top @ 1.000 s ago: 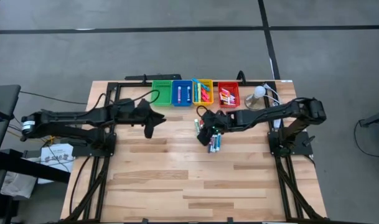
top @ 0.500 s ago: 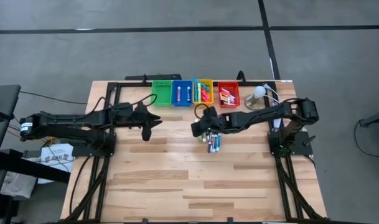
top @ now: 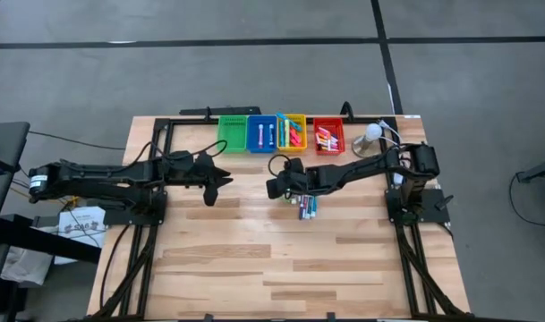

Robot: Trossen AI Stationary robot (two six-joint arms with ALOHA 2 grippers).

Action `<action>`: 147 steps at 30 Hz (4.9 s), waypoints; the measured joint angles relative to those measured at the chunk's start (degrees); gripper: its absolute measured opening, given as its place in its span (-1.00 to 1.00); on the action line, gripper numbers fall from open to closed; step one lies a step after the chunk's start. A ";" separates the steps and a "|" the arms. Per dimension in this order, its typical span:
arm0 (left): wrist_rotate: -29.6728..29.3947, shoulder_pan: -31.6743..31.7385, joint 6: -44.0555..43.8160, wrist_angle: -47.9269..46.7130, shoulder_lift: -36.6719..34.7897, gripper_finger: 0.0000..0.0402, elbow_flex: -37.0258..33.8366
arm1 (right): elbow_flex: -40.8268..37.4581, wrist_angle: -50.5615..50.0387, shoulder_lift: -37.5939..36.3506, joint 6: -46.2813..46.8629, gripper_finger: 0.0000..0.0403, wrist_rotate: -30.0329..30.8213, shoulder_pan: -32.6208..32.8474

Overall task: Pick & Place Markers
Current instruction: Put the blue dry erase marker into the blue basket

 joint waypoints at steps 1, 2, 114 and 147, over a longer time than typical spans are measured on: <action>0.00 0.00 0.00 -0.04 0.00 -0.49 0.00 | 0.93 -1.36 0.02 -0.54 -0.39 -0.06 0.00; 0.00 0.00 0.00 0.02 0.00 -0.49 0.00 | 2.11 -3.35 0.00 -1.48 -0.39 -0.12 -0.01; 0.02 0.04 -0.17 -3.02 -0.09 -0.49 0.07 | -8.45 -29.08 -6.00 23.47 -0.72 -14.60 6.97; 32.12 4.73 -19.68 44.01 11.75 -0.49 0.85 | -8.34 20.82 -23.41 -11.13 -0.71 10.23 8.20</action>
